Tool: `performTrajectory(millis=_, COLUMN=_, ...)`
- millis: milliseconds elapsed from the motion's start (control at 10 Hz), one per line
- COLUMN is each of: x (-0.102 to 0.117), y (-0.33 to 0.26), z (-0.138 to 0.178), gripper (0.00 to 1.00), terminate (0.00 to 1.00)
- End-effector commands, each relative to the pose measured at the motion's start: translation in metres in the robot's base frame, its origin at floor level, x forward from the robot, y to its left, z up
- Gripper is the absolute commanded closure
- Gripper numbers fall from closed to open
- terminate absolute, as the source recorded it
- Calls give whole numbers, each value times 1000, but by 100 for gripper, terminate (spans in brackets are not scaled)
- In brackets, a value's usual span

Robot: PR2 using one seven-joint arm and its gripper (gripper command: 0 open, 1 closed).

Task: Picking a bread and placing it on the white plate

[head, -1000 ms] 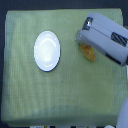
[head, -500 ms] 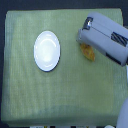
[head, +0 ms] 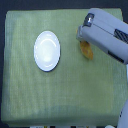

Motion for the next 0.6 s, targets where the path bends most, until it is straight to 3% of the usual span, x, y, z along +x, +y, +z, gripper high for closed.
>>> performTrajectory(millis=0, x=-6, y=30, z=85, gripper=100, terminate=0)
performTrajectory(millis=100, x=-7, y=47, z=107, gripper=100, terminate=0)
performTrajectory(millis=500, x=-19, y=98, z=126, gripper=100, terminate=0)
